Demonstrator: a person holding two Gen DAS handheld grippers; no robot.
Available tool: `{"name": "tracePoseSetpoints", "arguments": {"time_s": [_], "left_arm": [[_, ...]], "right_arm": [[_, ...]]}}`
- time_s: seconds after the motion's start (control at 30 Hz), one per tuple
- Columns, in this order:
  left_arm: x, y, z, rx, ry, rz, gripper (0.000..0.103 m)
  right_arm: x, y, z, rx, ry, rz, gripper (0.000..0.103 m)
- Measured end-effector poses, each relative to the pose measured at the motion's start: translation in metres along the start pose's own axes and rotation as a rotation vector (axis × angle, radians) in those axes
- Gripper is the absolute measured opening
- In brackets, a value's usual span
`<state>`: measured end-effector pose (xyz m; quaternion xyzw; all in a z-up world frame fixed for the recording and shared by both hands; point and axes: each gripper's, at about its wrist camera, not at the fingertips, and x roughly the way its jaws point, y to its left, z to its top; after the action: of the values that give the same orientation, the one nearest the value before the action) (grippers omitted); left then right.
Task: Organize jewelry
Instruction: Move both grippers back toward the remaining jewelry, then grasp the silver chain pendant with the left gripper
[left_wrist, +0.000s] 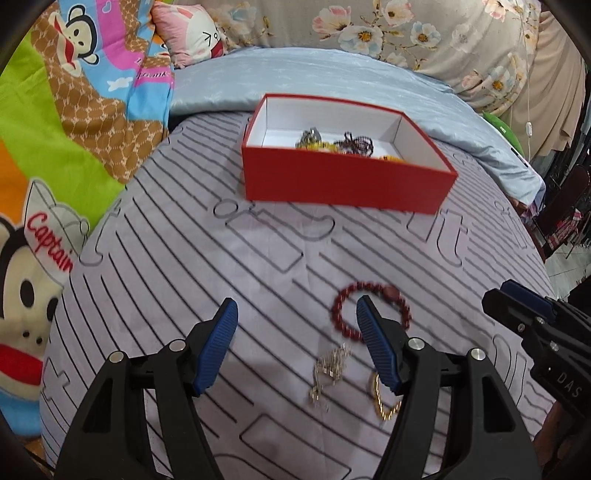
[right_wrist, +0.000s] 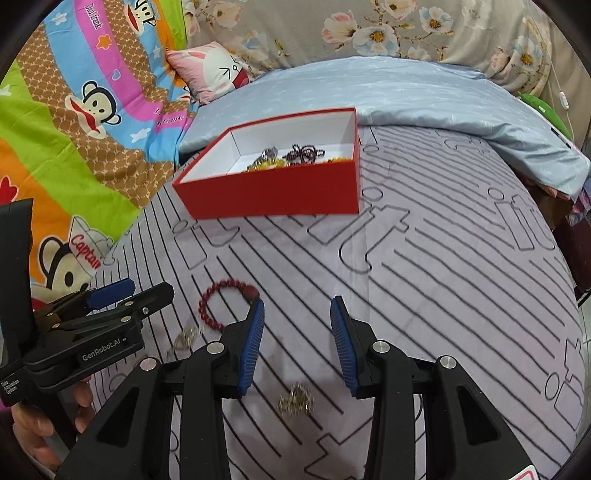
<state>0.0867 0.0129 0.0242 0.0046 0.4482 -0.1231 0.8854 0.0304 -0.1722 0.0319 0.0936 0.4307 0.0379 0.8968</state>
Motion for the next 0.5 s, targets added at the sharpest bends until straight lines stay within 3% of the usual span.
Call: {"name": "tracePoseSetpoints", "arguments": {"time_s": [0.27, 0.5], "left_arm": [[0.0, -0.002, -0.029, 0.021, 0.036, -0.011, 0.064], [0.007, -0.004, -0.046, 0.048, 0.057, 0.001, 0.055]], "right_arm": [[-0.001, -0.001, -0.022, 0.014, 0.034, 0.002, 0.037], [0.002, 0.001, -0.034, 0.01, 0.059, 0.012, 0.037]]}}
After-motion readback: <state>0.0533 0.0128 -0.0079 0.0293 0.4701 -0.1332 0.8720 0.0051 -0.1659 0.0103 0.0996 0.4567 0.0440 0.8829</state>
